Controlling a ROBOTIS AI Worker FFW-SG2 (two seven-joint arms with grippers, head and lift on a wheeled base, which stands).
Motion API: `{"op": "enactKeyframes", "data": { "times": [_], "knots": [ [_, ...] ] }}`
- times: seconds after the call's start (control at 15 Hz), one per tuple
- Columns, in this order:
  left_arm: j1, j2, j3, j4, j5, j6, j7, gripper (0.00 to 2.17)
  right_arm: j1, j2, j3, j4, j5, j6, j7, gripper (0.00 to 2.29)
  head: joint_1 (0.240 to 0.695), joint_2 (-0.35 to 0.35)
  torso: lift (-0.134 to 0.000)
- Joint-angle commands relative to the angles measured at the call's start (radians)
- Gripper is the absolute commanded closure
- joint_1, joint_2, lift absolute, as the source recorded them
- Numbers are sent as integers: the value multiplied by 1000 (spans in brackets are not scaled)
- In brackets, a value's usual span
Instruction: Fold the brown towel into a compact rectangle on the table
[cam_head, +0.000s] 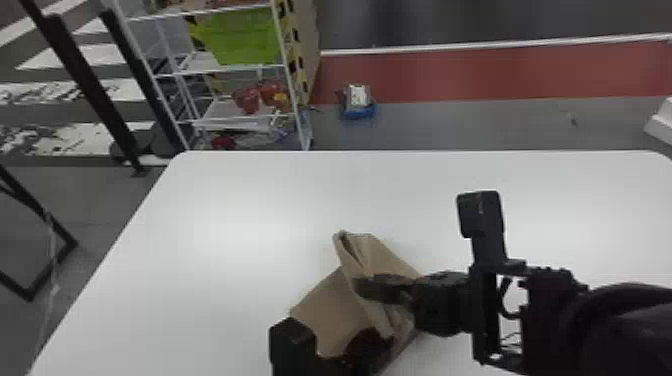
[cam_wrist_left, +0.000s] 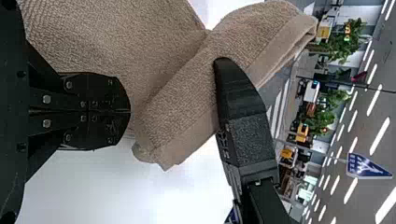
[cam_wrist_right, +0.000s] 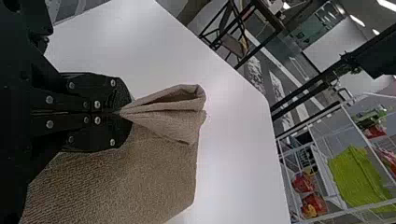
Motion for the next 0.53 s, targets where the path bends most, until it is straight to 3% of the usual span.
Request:
{"op": "enactKeyframes", "data": {
  "times": [0.0,0.47],
  "knots": [
    [11,1,9,-15,2,-16,-2,1750,-8,1,12,17,4,15,1,1190,695,173,-123],
    [19,1,-8,-16,-23,-13,12,1798,4,1,23,-4,3,91,22,1187,695,200,-123]
  ]
}}
